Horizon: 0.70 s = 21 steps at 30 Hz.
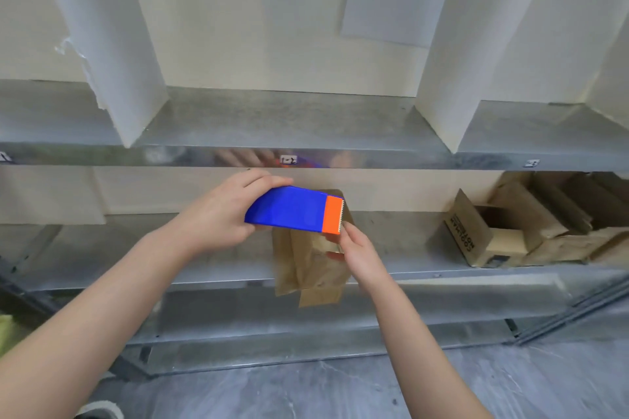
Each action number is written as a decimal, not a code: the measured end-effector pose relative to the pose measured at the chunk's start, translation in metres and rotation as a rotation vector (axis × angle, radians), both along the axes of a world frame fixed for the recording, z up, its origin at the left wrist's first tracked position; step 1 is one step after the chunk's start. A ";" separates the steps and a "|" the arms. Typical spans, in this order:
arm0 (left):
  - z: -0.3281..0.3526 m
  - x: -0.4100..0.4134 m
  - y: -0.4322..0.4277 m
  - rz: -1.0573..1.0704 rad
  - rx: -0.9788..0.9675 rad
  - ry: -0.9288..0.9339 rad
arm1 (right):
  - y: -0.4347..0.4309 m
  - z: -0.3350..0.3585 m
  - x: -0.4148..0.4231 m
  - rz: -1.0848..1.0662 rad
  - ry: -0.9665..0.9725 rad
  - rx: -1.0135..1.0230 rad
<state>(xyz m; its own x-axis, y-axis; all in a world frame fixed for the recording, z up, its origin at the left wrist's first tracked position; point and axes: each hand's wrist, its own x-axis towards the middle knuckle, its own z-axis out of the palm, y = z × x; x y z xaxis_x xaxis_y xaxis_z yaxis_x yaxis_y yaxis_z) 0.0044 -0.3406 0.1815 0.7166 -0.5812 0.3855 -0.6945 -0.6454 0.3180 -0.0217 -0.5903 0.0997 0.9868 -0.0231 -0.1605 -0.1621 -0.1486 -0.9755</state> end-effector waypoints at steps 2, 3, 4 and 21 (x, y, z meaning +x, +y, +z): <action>-0.001 -0.006 -0.020 0.001 0.003 0.022 | -0.019 0.001 -0.002 0.041 0.004 0.013; -0.003 -0.009 -0.029 0.007 0.002 0.034 | -0.027 0.001 -0.004 0.052 -0.002 0.036; -0.006 -0.013 -0.038 0.016 -0.001 0.045 | -0.035 0.001 -0.006 0.055 -0.010 0.065; -0.059 -0.038 0.018 0.355 0.153 0.273 | -0.135 -0.062 0.006 -0.151 0.118 -0.271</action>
<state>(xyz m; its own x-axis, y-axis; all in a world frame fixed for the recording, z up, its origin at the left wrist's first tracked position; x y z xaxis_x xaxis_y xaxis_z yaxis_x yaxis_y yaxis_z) -0.0334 -0.3223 0.1223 0.9446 -0.3171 0.0847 -0.3265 -0.8815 0.3411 -0.0158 -0.7256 0.0372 0.9438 -0.2254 -0.2416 -0.3119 -0.3660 -0.8768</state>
